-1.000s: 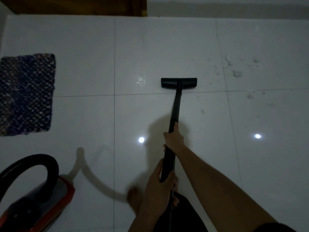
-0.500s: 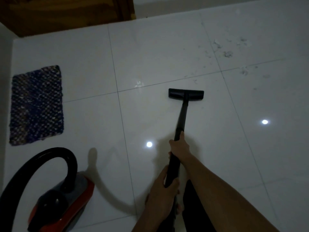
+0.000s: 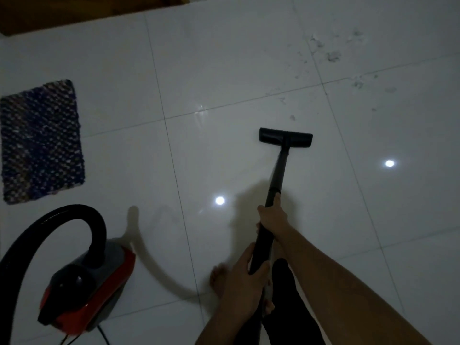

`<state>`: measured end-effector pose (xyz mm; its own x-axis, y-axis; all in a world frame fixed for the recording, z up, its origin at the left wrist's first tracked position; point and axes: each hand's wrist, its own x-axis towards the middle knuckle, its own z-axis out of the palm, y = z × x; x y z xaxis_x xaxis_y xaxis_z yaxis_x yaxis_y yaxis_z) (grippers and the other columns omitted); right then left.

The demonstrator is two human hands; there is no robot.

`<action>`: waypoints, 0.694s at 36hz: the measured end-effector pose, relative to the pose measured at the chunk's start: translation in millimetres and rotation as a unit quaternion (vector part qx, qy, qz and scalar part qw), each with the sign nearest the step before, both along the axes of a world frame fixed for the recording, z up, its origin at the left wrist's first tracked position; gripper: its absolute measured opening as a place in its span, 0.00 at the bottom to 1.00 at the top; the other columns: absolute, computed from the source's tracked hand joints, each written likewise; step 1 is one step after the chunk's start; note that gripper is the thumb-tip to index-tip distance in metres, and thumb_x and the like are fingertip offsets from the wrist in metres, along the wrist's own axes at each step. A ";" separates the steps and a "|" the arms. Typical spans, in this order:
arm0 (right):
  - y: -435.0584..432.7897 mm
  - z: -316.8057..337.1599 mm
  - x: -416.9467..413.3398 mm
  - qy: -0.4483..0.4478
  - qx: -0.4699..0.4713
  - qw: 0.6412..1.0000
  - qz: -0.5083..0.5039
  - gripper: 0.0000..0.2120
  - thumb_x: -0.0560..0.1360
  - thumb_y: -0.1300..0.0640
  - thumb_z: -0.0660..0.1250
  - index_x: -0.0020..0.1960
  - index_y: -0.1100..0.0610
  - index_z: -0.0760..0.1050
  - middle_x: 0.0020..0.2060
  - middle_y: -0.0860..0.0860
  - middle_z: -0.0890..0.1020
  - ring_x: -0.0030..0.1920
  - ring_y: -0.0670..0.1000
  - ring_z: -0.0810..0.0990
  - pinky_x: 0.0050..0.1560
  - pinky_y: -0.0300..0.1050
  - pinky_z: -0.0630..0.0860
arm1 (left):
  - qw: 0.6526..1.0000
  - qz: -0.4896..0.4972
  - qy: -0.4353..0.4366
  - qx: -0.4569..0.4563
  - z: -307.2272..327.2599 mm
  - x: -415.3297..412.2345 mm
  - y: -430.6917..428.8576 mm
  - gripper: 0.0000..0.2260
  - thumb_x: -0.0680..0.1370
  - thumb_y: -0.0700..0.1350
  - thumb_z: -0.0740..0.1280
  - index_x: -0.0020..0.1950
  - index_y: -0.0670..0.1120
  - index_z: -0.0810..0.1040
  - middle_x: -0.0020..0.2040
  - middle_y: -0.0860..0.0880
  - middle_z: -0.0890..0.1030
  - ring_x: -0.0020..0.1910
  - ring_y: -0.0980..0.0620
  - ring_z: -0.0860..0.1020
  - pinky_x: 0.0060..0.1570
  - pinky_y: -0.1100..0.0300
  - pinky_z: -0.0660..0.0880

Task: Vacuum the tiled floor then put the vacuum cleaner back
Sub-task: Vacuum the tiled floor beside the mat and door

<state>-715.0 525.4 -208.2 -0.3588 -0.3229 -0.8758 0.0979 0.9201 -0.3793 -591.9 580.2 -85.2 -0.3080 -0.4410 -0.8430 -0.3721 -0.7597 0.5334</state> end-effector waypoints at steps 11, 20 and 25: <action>-56.4 -14.6 -41.4 -0.025 -0.013 0.999 0.039 0.38 0.78 0.60 0.59 0.77 0.45 0.38 0.58 0.66 0.76 0.35 0.56 0.77 0.38 0.50 0.79 | 0.999 0.041 -0.003 -0.003 -10.3 -45.9 -45.8 0.13 0.80 0.44 0.62 0.53 0.64 0.66 0.36 0.46 0.77 0.22 0.53 0.73 0.22 0.63 0.72; -114.3 -24.5 -83.1 -0.014 -0.010 0.997 0.073 0.38 0.78 0.59 0.58 0.77 0.45 0.37 0.59 0.66 0.75 0.39 0.58 0.79 0.51 0.57 0.80 | 0.999 0.031 0.014 -0.039 -26.8 -88.4 -90.2 0.14 0.79 0.44 0.62 0.50 0.66 0.68 0.39 0.45 0.78 0.28 0.48 0.74 0.35 0.54 0.72; -136.2 -29.9 -97.6 -0.022 -0.018 0.997 0.070 0.38 0.78 0.60 0.58 0.77 0.45 0.37 0.59 0.65 0.75 0.37 0.56 0.79 0.46 0.54 0.81 | 0.998 0.035 0.012 -0.044 -36.6 -101.5 -108.9 0.13 0.79 0.44 0.62 0.51 0.65 0.70 0.37 0.45 0.78 0.27 0.49 0.74 0.33 0.54 0.73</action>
<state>-812.6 389.2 -238.1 -0.2692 -0.3981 -0.8769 -0.0121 0.9119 -0.4103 -693.5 471.3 -121.8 -0.2931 -0.5345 -0.7927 -0.3059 -0.7331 0.6074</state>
